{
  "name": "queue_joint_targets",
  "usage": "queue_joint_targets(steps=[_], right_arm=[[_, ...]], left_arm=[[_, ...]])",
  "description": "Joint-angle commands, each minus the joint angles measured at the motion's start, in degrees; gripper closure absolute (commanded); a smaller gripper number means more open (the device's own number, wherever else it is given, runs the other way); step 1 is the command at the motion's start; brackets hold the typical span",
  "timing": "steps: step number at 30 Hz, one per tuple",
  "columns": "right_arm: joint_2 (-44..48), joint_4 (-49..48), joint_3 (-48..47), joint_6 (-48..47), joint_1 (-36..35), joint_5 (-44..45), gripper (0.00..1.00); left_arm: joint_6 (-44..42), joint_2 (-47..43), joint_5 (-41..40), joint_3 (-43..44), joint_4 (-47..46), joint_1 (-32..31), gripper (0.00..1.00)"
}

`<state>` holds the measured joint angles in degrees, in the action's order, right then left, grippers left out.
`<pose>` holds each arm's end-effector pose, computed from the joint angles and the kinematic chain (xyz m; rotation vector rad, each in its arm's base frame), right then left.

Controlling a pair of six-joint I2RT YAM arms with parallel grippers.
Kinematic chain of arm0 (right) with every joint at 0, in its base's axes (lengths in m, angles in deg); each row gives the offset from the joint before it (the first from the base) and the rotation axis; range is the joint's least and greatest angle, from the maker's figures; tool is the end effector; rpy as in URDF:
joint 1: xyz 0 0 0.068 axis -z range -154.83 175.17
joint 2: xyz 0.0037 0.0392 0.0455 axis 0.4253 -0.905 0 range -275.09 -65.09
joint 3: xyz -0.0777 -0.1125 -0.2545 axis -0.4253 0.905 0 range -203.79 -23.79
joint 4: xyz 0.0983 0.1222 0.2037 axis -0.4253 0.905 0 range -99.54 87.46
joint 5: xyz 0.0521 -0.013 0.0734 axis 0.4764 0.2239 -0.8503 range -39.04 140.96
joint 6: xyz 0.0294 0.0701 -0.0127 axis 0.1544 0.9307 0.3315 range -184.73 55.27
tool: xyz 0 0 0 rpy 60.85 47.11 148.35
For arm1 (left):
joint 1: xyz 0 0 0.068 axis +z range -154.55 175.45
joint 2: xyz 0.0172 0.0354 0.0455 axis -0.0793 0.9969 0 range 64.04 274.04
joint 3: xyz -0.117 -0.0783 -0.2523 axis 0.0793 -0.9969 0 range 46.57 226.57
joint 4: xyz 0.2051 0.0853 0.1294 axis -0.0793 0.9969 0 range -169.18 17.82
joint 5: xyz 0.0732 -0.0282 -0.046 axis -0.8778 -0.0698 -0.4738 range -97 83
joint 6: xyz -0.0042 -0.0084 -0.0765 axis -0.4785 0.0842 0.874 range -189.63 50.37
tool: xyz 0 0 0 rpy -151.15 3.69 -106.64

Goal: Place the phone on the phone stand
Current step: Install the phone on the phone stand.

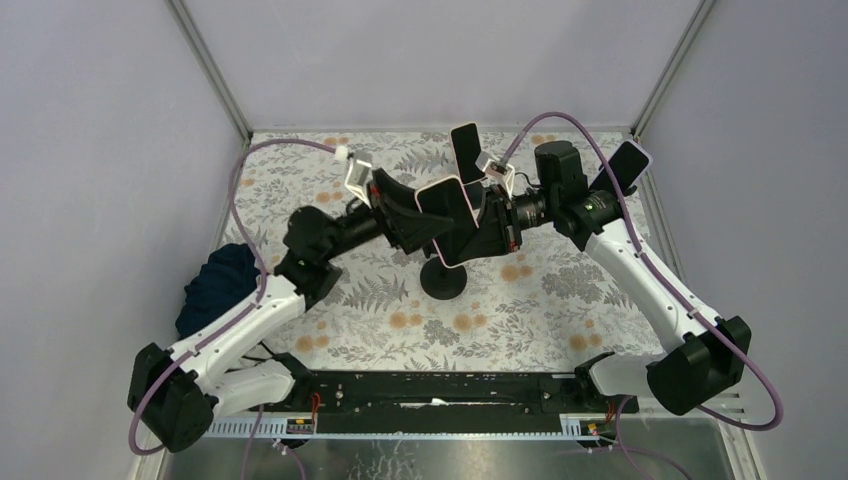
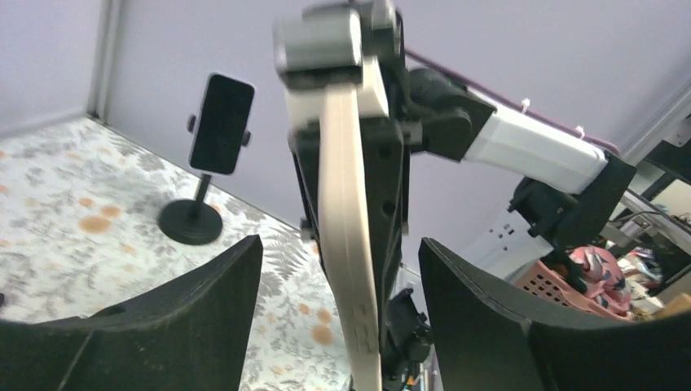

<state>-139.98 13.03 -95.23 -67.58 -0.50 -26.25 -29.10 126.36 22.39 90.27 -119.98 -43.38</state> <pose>0.2156 0.1746 0.3910 -1.2830 1.4882 1.5934 0.1807 -0.1868 0.3916 0.4839 1.2971 -1.4852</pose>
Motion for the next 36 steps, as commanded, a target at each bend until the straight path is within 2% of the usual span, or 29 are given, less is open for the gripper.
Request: queue_joint_targets(steps=[1, 4, 9, 16, 18, 21, 23, 26, 28, 32, 36], right_arm=[[0.82, 3.07, -1.36, -3.88, -0.47, -1.57, 1.0], [0.67, 7.33, -2.67, -8.41, -0.5, -0.51, 1.0], [0.31, 13.06, -4.35, -15.04, -0.86, 2.69, 1.0], [0.18, 15.43, -5.68, -17.46, -0.99, 4.05, 1.0], [0.11, 15.6, -5.73, -17.54, -1.02, 4.16, 1.0], [-0.05, 15.49, -5.73, -17.54, -1.02, 4.34, 1.0], [-0.08, 15.53, -5.64, -17.53, -1.12, 4.56, 1.0], [-0.16, 15.55, -5.64, -17.46, -1.2, 5.13, 1.0], [-0.23, 15.49, -5.71, -17.45, -1.16, 5.27, 1.0], [-0.55, 15.57, -5.99, -17.27, -1.28, 5.18, 1.0], [-0.86, 15.58, -6.08, -17.11, -1.24, 4.95, 1.0]], left_arm=[[-0.69, -1.1, 9.99, 10.8, 12.89, 6.98, 0.2], [-5.44, 2.85, 18.2, 21.1, 30.84, 10.06, 0.21], [-13.24, 8.55, 24.42, 31.02, 48.3, 10.35, 0.24], [-20.24, 12.53, 24.87, 38.31, 61.0, 10.35, 0.28], [-20.66, 13.09, 25.6, 38.91, 61.82, 10.35, 0.31], [-20.27, 13.96, 27.47, 39.56, 61.62, 10.35, 0.49], [-19.98, 14.3, 28.51, 39.5, 60.91, 10.35, 0.52], [-18.33, 14.14, 30.99, 38.45, 57.91, 10.36, 0.63], [-18.25, 14.04, 31.95, 38.23, 57.38, 10.35, 0.63], [-18.75, 13.77, 32.75, 37.41, 57.45, 10.35, 0.53], [-18.92, 14.01, 33.56, 36.84, 57.2, 10.35, 0.52]])
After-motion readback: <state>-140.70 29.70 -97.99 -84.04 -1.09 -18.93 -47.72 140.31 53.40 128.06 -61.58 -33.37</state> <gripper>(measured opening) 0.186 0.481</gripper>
